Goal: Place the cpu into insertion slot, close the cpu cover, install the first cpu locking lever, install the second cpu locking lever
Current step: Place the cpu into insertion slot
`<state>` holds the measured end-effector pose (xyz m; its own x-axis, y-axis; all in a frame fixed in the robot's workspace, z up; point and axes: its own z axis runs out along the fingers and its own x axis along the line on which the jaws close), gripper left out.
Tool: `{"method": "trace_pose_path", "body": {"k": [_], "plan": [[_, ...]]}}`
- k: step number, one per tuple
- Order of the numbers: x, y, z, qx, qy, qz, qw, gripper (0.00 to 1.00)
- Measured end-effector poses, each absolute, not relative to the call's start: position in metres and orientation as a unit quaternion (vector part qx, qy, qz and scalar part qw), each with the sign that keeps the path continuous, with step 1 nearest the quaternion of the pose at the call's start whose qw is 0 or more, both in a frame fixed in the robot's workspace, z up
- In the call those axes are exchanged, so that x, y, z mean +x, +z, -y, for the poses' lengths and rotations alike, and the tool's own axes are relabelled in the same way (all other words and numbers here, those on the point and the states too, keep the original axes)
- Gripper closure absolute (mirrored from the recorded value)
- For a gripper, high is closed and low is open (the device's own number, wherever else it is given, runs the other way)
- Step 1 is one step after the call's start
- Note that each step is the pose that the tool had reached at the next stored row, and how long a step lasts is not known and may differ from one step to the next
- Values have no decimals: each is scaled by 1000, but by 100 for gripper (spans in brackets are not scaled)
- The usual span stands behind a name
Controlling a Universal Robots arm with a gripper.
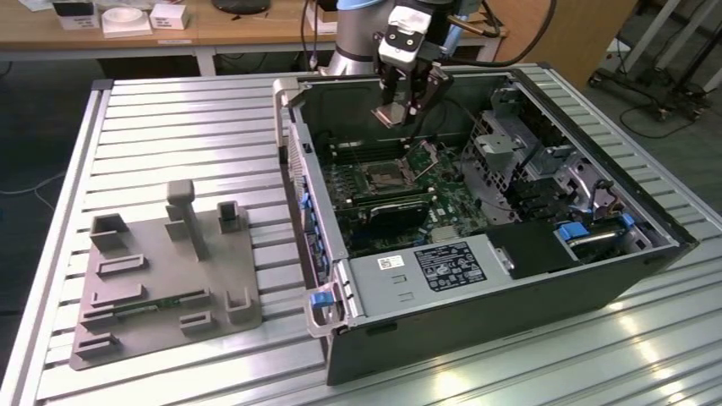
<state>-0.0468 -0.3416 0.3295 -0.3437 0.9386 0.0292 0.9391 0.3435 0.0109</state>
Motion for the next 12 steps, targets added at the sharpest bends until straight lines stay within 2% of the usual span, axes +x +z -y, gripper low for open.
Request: {"method": "trace_pose_path", "body": {"k": [12], "plan": [[-47, 329, 342, -573, -13, 819, 9, 46]]}}
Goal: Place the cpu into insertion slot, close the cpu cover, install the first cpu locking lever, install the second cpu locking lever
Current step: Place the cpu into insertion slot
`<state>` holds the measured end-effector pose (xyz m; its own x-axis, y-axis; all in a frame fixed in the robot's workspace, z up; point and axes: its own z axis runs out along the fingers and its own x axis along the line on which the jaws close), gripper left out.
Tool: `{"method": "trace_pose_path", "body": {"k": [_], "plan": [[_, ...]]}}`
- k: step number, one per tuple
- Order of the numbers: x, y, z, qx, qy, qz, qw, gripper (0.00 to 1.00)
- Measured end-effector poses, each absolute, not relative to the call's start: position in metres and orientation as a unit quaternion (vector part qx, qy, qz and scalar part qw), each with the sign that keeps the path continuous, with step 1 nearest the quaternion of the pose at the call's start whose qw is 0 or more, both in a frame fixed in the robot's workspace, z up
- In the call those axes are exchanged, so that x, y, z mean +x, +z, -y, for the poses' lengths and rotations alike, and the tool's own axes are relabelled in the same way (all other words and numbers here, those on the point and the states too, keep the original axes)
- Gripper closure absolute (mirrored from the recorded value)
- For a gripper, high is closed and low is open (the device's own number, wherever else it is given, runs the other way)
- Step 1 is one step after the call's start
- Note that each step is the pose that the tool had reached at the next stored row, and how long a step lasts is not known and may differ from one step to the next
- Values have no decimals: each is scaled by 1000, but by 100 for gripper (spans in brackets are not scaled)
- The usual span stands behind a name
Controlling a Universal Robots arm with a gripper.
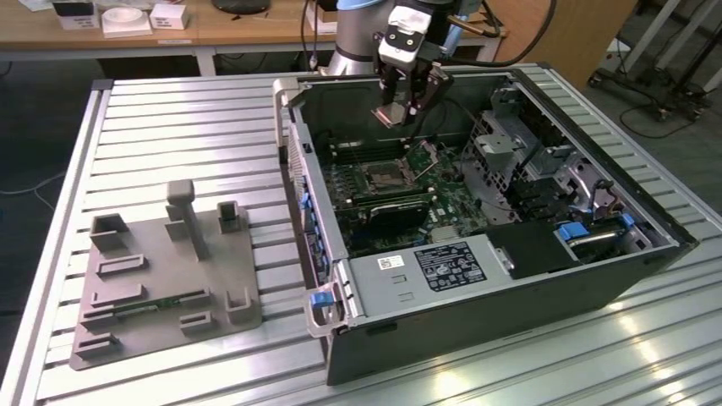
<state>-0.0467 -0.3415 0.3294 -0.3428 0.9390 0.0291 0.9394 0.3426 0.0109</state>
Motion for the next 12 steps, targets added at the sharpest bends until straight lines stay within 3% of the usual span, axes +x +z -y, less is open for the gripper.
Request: {"method": "trace_pose_path", "body": {"k": [12], "plan": [[-47, 327, 342, -593, -13, 805, 9, 46]]}}
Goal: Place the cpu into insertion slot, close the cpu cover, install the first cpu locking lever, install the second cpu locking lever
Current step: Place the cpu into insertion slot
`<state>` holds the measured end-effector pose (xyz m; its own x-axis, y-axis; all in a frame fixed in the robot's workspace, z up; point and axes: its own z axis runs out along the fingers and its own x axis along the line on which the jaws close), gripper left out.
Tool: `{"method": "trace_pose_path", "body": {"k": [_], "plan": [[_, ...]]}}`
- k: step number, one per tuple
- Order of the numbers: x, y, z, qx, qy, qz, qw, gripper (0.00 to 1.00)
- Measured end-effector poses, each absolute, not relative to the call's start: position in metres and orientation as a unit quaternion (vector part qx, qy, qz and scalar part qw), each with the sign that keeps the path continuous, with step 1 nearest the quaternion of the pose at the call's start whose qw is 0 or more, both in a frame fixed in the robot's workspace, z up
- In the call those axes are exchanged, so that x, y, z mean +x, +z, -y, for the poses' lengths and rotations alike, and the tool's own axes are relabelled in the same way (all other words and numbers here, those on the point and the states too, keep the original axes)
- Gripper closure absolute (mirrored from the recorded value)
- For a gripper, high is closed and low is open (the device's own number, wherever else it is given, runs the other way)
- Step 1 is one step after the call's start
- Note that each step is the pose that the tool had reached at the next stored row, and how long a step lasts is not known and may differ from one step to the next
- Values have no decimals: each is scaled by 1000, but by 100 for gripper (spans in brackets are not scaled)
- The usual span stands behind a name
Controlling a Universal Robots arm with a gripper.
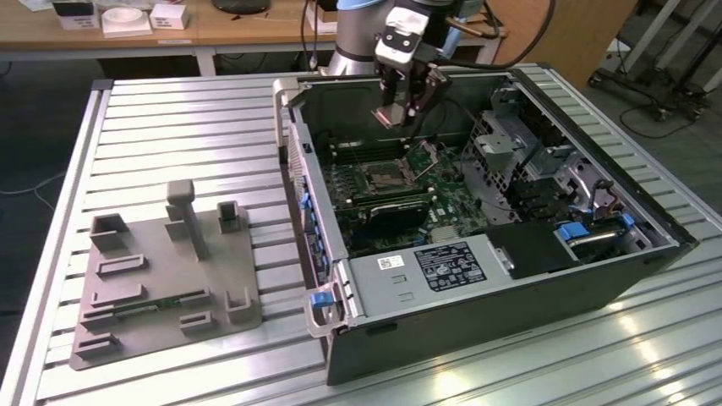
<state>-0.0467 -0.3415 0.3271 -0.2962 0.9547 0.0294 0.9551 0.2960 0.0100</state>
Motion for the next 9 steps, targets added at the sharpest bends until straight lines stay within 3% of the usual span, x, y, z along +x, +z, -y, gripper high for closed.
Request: {"method": "trace_pose_path", "body": {"k": [9], "plan": [[-47, 323, 342, -633, -12, 774, 10, 46]]}}
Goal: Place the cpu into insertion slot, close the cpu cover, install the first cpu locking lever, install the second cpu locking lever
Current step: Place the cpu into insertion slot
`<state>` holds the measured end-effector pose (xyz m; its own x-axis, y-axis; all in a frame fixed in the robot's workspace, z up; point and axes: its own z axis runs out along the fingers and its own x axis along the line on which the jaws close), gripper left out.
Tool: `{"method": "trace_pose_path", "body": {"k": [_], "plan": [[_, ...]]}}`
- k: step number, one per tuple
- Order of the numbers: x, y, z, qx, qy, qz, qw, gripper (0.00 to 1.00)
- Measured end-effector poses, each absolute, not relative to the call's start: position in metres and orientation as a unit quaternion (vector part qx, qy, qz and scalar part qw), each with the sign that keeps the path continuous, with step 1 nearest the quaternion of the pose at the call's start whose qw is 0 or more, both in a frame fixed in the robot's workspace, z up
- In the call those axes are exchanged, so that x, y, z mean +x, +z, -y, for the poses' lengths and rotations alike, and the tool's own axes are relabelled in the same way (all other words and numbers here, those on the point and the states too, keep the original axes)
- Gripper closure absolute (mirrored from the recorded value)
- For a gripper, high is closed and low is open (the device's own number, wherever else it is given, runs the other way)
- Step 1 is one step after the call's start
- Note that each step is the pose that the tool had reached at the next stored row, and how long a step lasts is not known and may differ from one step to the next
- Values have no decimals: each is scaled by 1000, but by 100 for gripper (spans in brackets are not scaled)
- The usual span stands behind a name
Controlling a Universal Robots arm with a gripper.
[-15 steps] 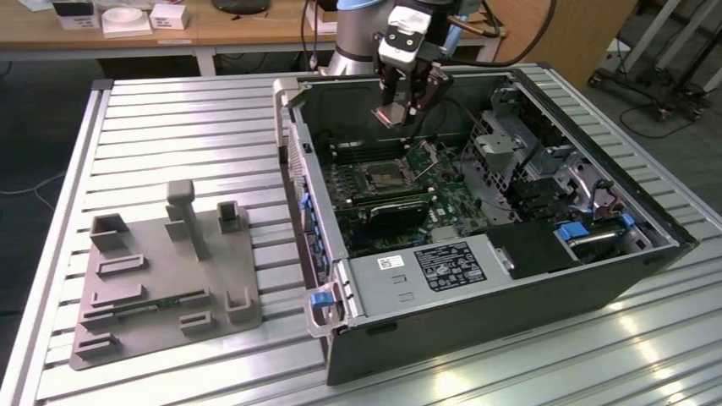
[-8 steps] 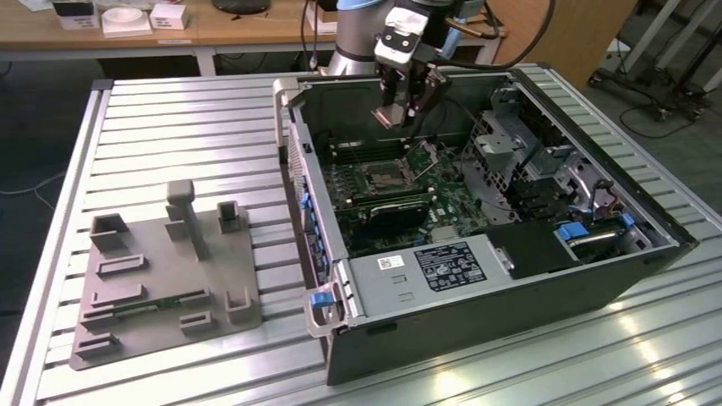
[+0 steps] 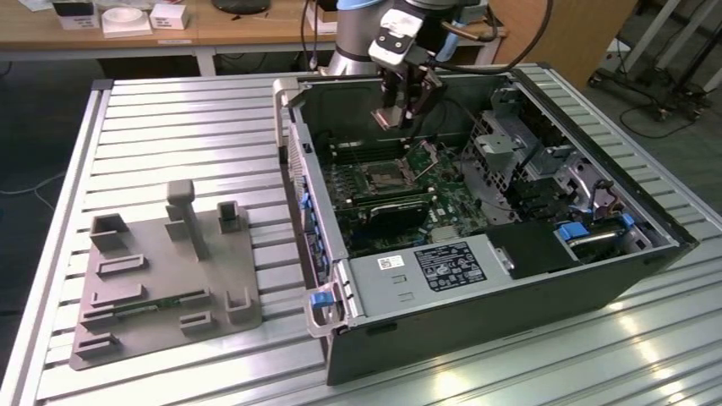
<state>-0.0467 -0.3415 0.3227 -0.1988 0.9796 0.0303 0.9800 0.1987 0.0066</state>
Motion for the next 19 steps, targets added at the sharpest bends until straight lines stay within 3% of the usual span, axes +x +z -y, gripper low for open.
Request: {"method": "trace_pose_path", "body": {"k": [19], "plan": [[-47, 314, 342, -699, -10, 715, 10, 46]]}}
